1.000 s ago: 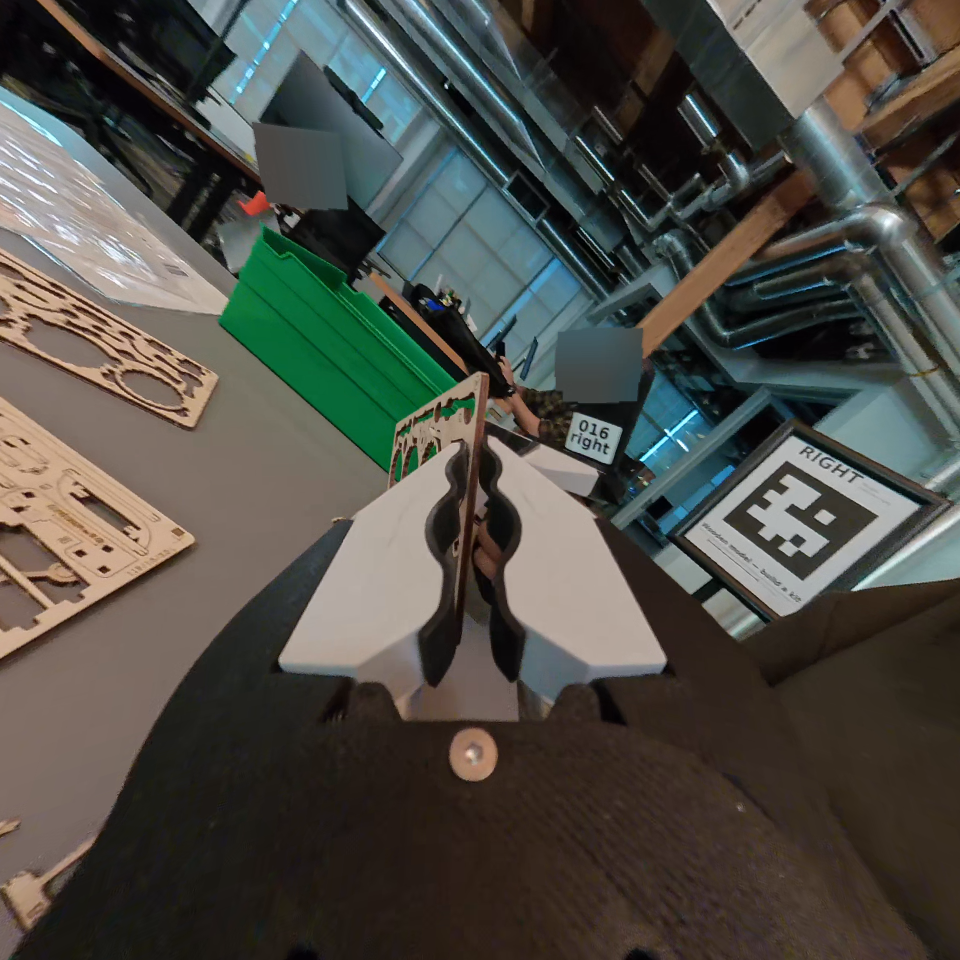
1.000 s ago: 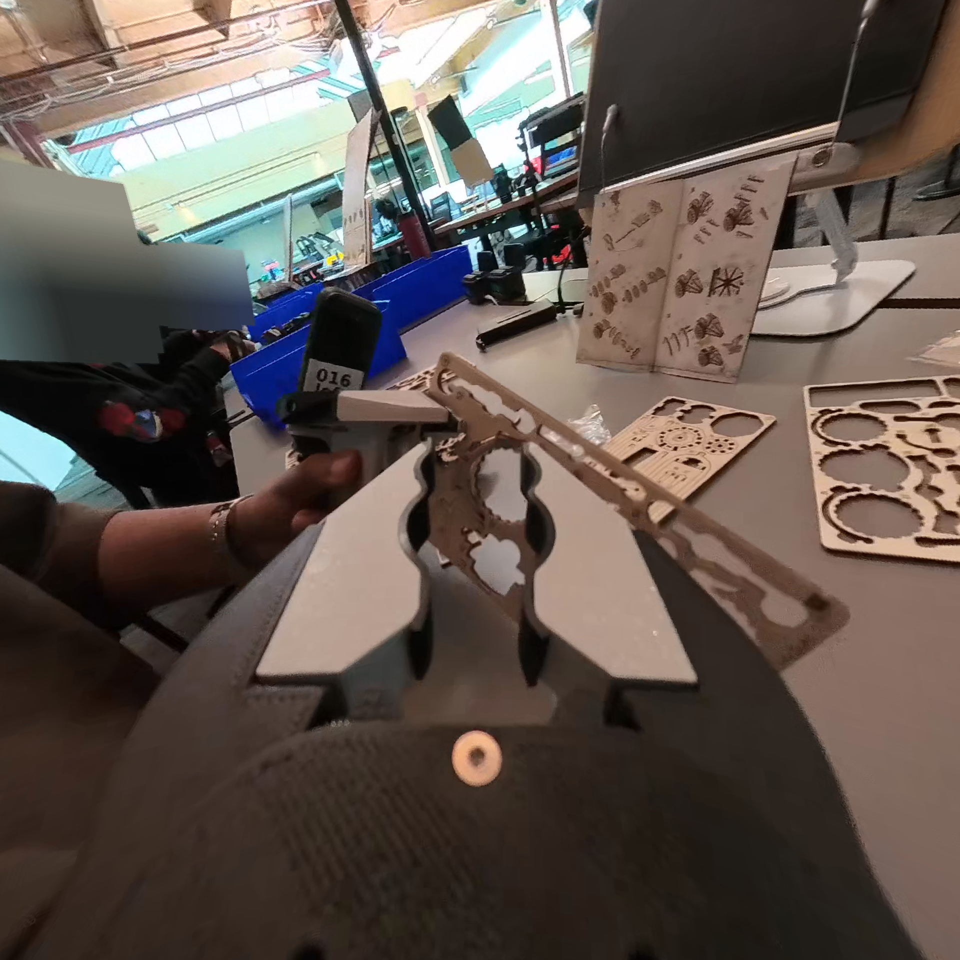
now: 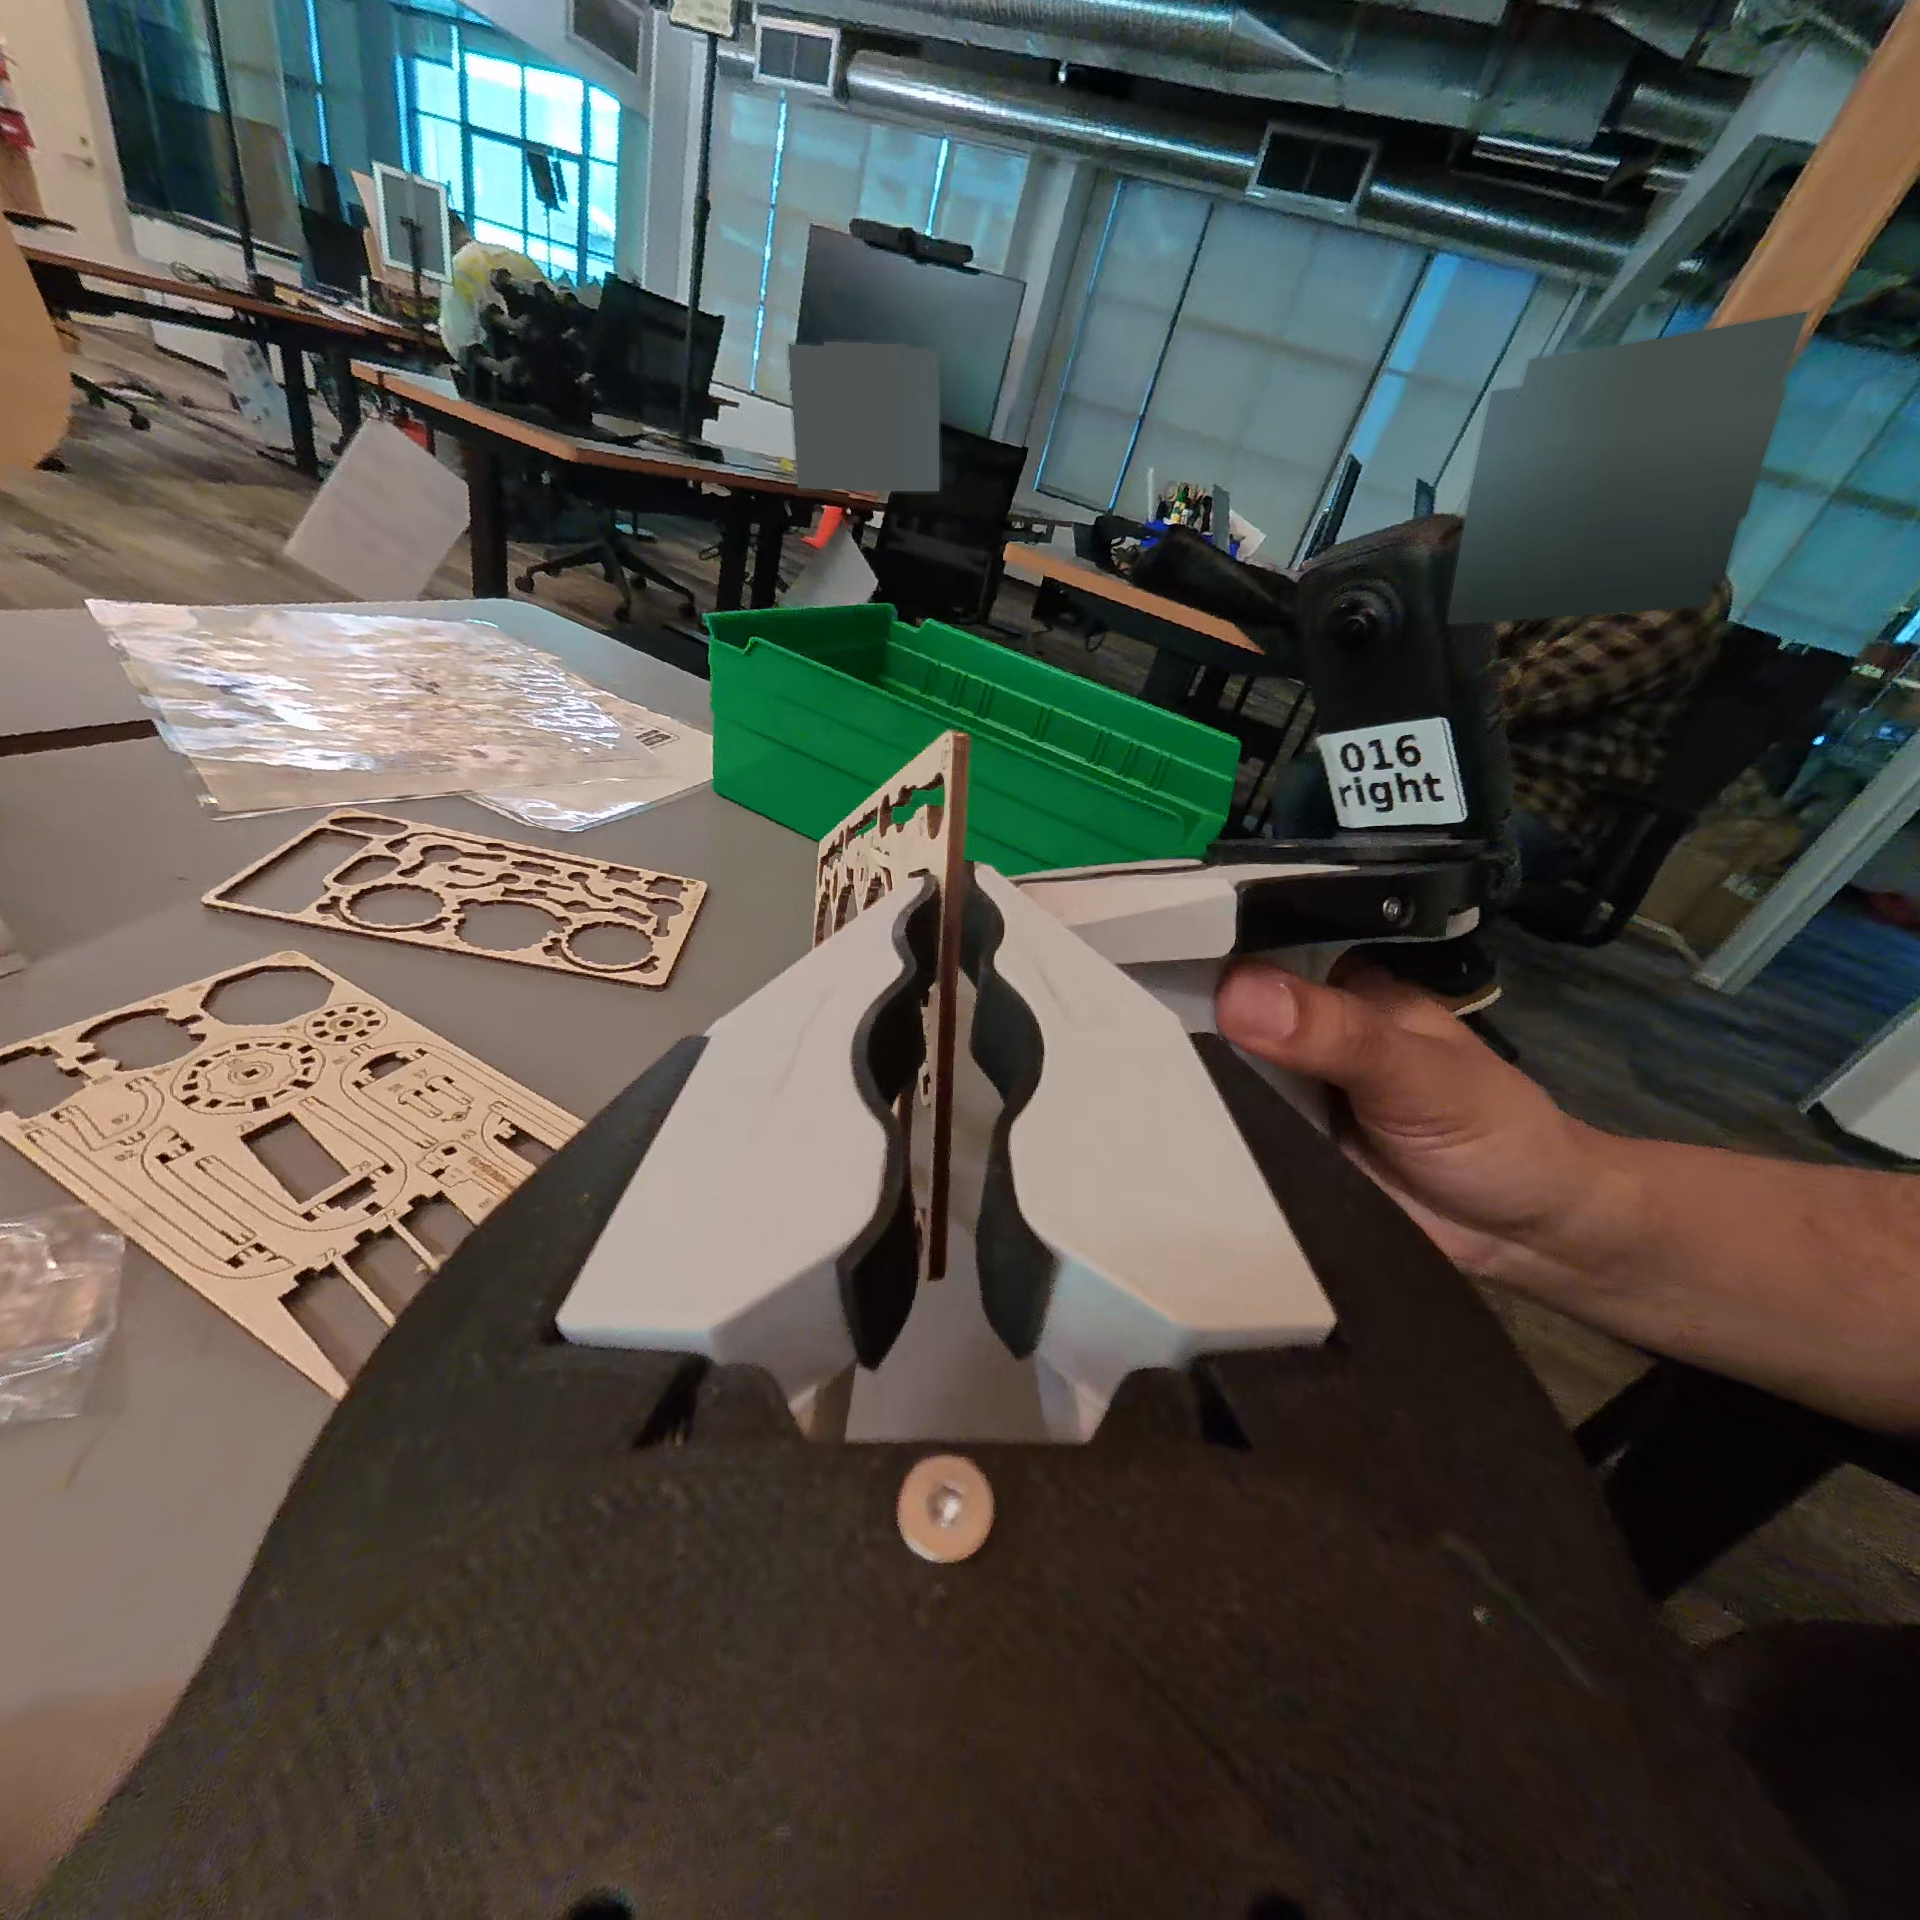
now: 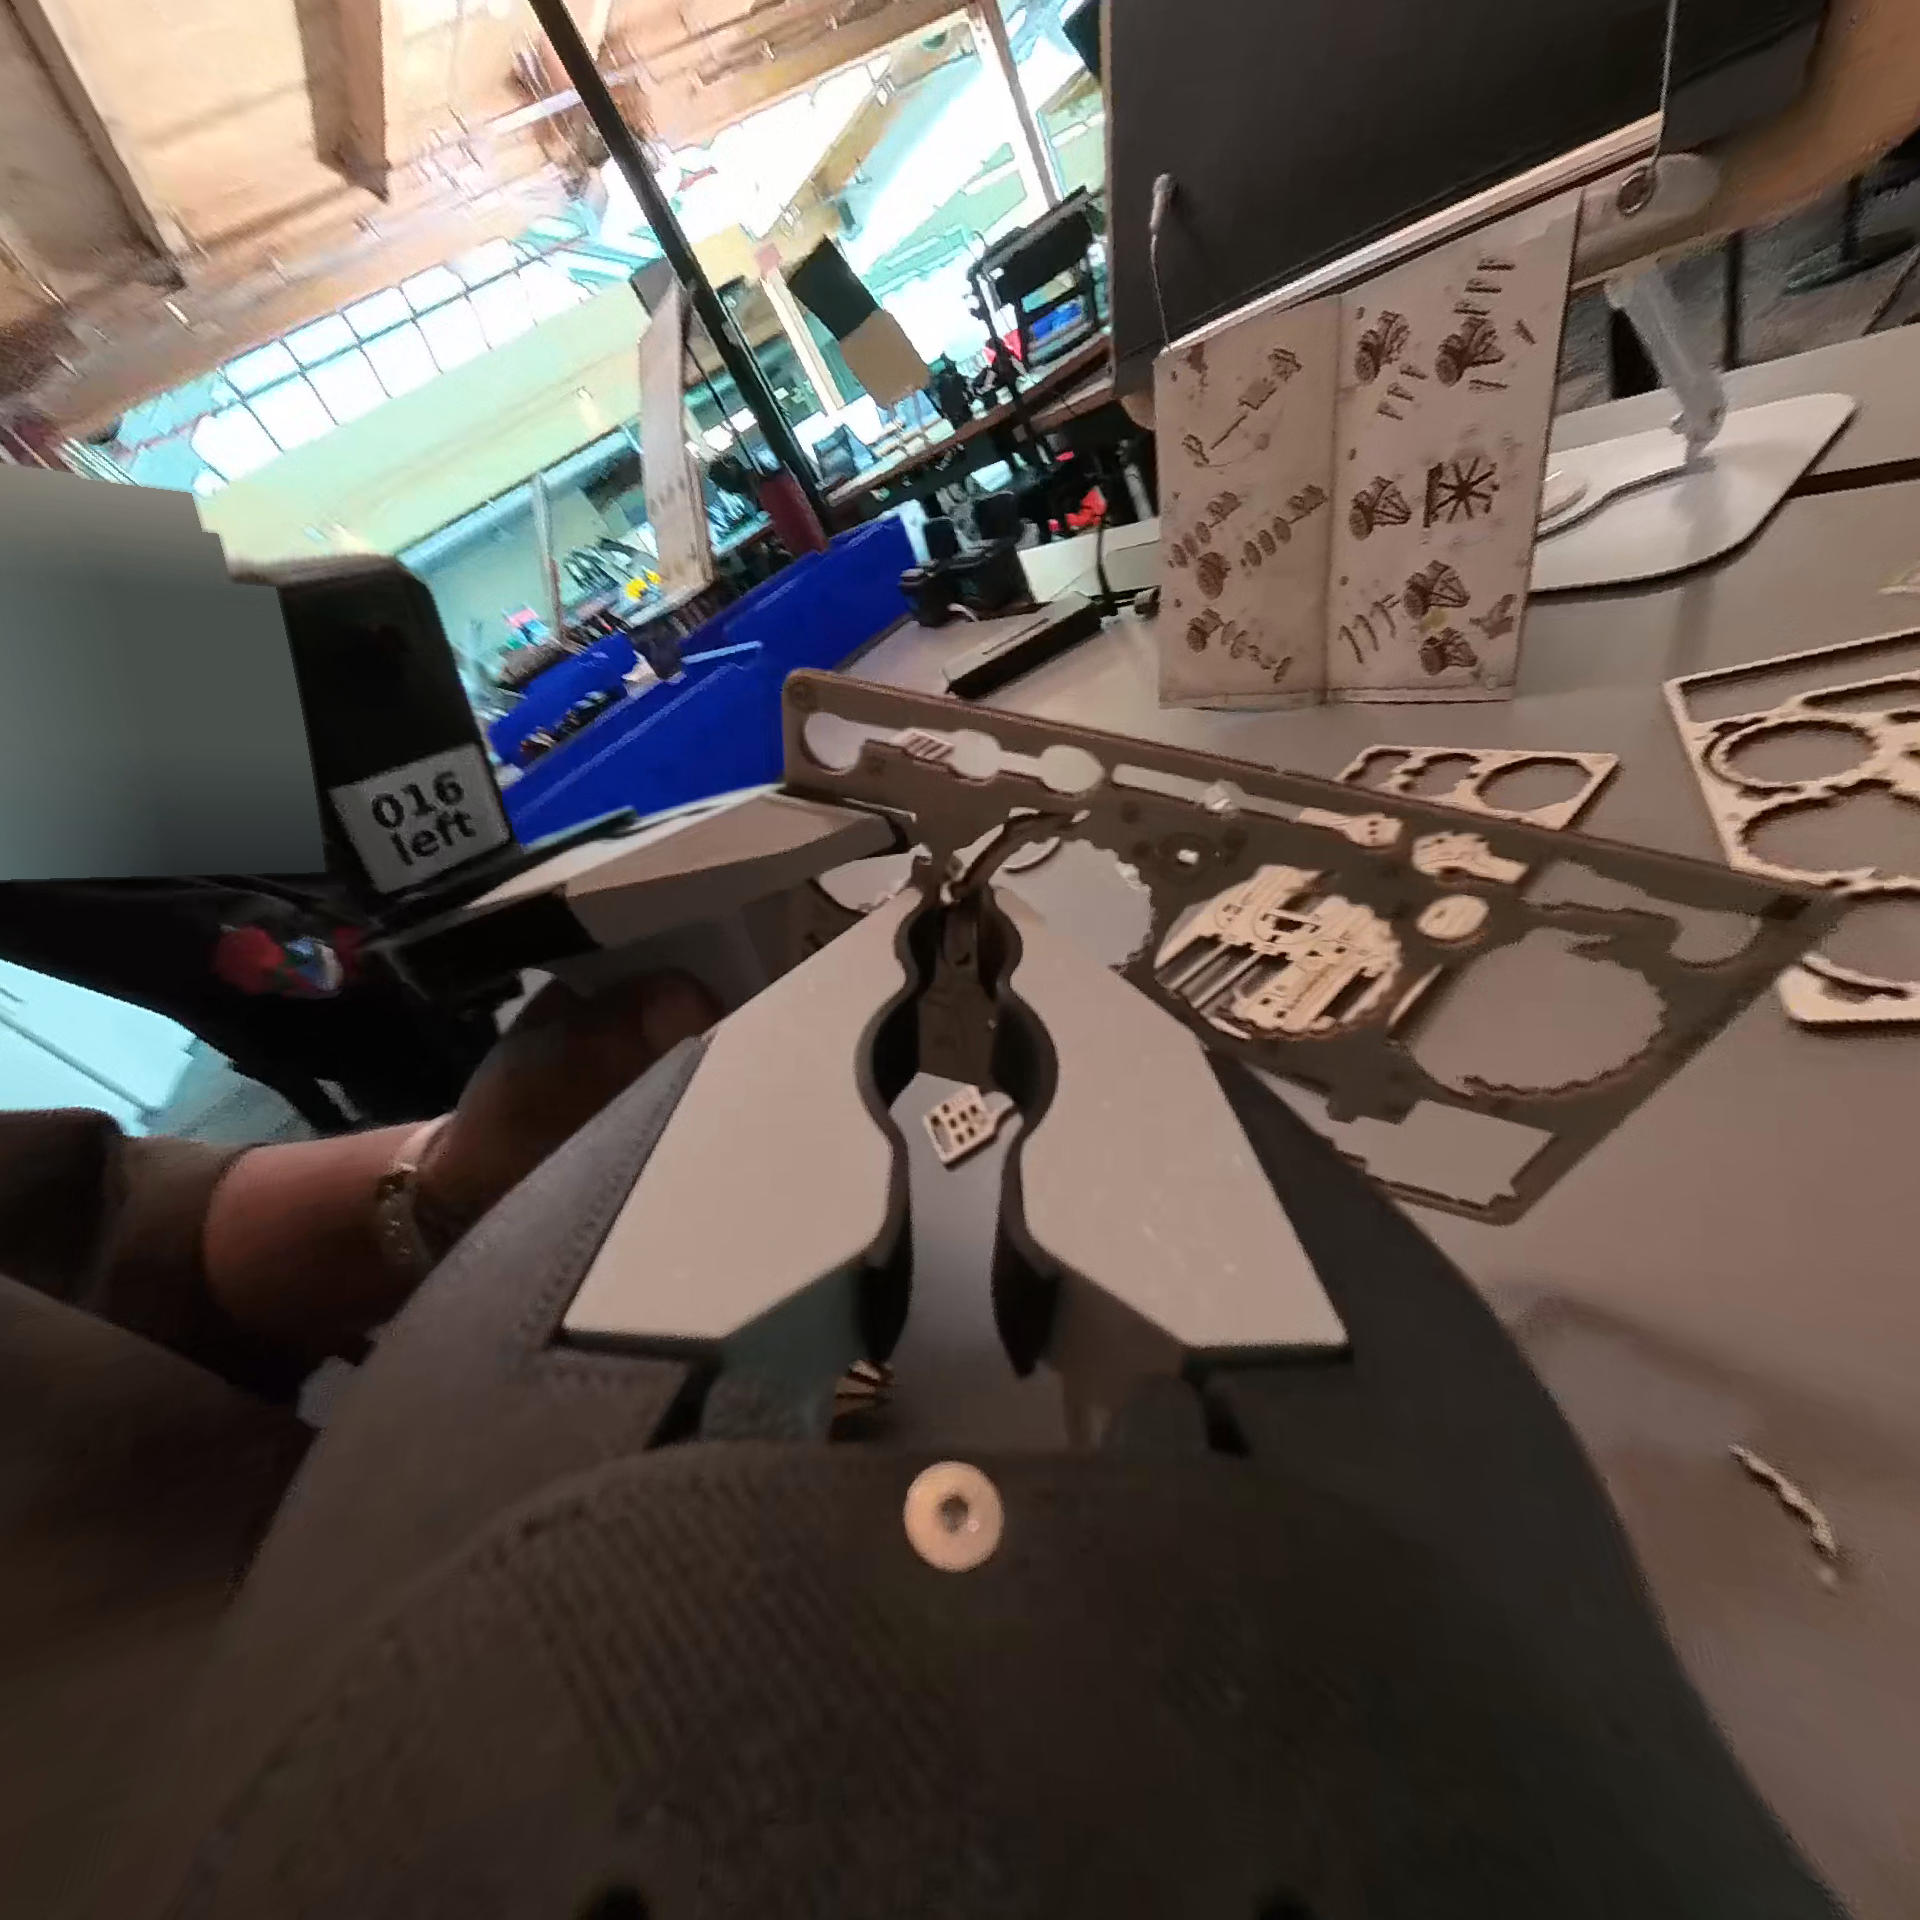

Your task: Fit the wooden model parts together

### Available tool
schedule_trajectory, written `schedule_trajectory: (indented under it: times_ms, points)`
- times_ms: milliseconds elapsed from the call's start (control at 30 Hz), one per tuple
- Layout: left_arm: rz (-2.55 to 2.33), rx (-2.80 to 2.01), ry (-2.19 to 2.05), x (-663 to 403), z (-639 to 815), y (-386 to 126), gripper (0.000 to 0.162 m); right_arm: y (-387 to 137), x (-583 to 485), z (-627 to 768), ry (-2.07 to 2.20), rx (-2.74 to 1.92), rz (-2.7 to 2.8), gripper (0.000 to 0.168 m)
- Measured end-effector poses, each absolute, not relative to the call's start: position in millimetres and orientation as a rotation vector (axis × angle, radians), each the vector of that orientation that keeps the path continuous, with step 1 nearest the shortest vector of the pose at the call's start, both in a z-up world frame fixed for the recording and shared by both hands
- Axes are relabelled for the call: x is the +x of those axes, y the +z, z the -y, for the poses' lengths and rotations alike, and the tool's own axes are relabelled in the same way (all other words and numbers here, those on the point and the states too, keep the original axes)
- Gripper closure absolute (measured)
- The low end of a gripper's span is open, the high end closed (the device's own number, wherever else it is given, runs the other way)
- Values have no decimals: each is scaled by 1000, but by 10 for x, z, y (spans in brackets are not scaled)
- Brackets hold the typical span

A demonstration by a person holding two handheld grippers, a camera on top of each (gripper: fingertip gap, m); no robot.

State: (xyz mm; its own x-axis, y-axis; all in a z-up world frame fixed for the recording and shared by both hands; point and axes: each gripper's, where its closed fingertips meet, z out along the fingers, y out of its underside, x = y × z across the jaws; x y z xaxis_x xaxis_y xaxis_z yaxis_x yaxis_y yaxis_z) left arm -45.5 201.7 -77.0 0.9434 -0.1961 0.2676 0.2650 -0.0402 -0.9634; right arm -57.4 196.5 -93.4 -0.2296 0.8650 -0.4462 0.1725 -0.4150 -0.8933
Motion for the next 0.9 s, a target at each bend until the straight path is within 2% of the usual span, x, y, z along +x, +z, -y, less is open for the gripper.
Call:
schedule_trajectory:
  times_ms: [67,200,433,600,900]
  points:
    - [76,-1558,-457,-449,-2014,-761,162,-924,-568,-1980,1679,-1485,1263,164]
    - [85,-1602,-598,-296,-2058,-907,160,-1074,-615,-2073,1945,-1691,1121,165]
    - [202,-1539,-737,-517,-2023,-840,162,-996,-568,-2022,1762,-1506,1309,163]
    - [168,-1563,-782,-325,-2052,-906,160,-1066,-609,-2061,1878,-1612,1184,165]
    - [254,-1470,-877,-465,-2013,-783,162,-1003,-571,-1946,1522,-1394,1391,161]
